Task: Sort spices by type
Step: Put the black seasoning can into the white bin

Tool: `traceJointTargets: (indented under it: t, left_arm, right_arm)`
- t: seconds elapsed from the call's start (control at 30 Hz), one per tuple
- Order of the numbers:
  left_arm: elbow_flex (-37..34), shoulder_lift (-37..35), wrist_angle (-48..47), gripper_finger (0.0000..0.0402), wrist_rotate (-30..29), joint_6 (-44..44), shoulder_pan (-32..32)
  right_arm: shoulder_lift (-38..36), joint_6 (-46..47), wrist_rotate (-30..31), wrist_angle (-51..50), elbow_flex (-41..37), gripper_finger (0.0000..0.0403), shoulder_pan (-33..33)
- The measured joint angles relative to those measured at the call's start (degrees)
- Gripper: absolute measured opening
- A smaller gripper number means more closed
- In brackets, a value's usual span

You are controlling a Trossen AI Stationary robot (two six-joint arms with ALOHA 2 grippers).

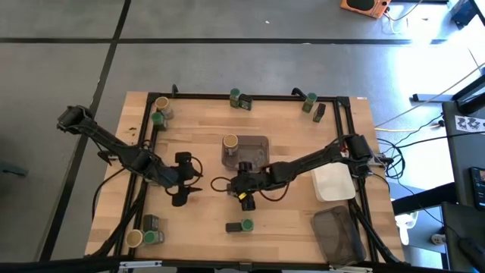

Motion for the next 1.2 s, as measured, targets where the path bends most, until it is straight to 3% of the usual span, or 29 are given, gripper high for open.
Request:
traceJointTargets:
  t: [0.3,0.67,0.93,1.2]
  left_arm:
    - [0.00,0.02,-0.15,0.0247,-0.20,0.09,0.00]
    - [0.00,0.02,-0.49,0.0247,-0.29,-0.28,0.00]
    - [0.00,0.02,-0.50,0.0247,-0.29,0.11,0.00]
    - [0.00,0.04,-0.82,0.0247,-0.28,0.11,0.00]
  right_arm:
    - [0.77,-0.42,-0.01,1.45,0.02,0.0124,0.00]
    - [-10.56,4.47,2.87,-10.81,0.00,0.0123,4.28]
    - [-22.64,17.04,16.81,-30.19,-0.44,0.0123,7.55]
    - [-33.46,38.05,29.45,-47.43,-8.00,0.0123,10.85]
